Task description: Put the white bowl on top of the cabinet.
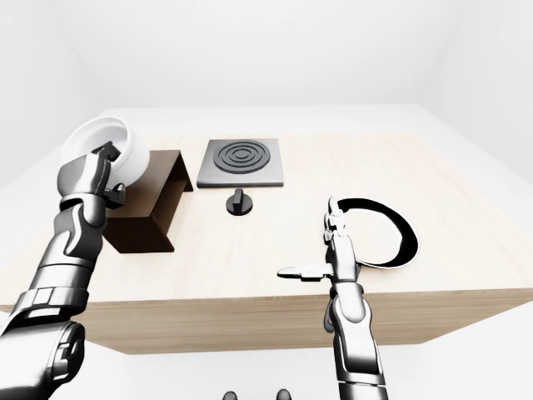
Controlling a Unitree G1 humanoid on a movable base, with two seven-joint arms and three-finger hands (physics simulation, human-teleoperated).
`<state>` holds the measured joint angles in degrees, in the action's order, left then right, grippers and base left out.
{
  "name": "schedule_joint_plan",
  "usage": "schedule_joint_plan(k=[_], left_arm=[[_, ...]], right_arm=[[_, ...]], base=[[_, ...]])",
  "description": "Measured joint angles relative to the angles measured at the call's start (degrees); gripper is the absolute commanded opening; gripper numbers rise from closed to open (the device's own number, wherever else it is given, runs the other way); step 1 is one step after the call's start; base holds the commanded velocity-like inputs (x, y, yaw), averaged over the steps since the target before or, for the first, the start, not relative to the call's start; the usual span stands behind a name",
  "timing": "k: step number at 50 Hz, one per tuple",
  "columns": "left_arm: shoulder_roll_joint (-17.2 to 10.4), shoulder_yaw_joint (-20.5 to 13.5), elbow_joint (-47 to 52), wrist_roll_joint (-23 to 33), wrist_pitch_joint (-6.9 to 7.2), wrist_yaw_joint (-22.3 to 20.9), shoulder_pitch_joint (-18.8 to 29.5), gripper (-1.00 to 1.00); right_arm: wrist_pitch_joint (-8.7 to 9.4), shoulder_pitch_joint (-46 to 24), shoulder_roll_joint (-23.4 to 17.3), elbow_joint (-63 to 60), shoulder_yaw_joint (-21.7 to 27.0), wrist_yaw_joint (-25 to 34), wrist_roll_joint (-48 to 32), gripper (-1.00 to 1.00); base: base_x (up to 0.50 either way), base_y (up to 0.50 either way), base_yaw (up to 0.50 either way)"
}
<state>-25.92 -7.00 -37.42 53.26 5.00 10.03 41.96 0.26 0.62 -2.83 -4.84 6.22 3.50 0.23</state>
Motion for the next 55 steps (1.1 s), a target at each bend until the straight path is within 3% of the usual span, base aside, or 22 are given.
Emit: schedule_joint_plan(k=[55], left_arm=[[0.8,1.3,-8.4,-3.8,-0.01,5.6,2.3,-1.00]], right_arm=[[-0.68,0.1,0.1,0.5,-0.3,-0.1,-0.4,1.00]], base=[[0.00,0.00,0.00]])
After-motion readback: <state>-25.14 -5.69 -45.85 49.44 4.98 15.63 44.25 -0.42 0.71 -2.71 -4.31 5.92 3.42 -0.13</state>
